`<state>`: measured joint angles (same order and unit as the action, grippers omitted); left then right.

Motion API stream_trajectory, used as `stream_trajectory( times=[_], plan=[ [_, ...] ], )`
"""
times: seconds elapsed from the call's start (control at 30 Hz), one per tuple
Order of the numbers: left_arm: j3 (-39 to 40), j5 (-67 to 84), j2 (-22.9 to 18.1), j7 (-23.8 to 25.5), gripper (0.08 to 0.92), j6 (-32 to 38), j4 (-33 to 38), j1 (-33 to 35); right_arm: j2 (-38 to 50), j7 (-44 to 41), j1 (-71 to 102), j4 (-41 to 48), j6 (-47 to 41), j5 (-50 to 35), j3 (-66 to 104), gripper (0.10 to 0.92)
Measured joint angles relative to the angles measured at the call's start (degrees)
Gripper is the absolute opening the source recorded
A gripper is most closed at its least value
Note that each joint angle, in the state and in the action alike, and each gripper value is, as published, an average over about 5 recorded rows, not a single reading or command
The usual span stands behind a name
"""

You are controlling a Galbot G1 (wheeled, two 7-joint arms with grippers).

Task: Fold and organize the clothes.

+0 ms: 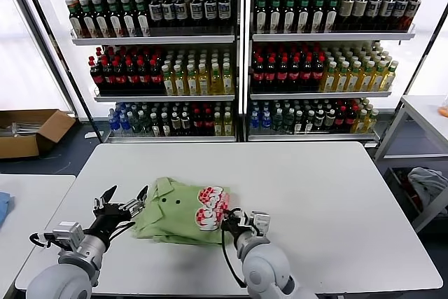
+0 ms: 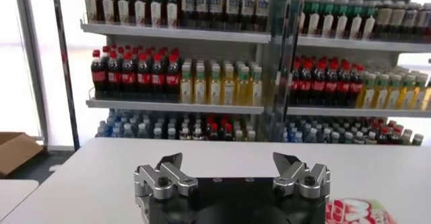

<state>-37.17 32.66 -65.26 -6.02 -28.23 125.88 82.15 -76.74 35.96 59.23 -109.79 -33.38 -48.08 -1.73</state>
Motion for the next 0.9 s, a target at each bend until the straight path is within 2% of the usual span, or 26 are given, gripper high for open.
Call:
stream_trajectory(
  times=[0.3,0.4,0.57,0.9],
  plan=[
    [1.6,-0.2,-2.2,-0.6,0.823,-0.3,1.2,-0.1,9.0,-3.5,-1.3,0.3,-0.1,3.8,4.6,0.106],
    [2.1,-0.3,-2.8,-0.7,0.823,-0.6,1.6,0.0,11.0,-5.2,-1.0,0.9,0.0,6.7,6.4,0.131],
    [2.6,-0.7,-3.9,-0.7,0.823,-0.8,2.1,0.5,12.5,-7.3,1.1,0.0,0.1,11.7,9.4,0.266],
    [3.8,-2.0,-5.8,-0.6,0.823,-0.6,3.2,1.9,10.5,-8.7,8.1,-8.1,0.1,19.0,9.3,0.552]
  ],
)
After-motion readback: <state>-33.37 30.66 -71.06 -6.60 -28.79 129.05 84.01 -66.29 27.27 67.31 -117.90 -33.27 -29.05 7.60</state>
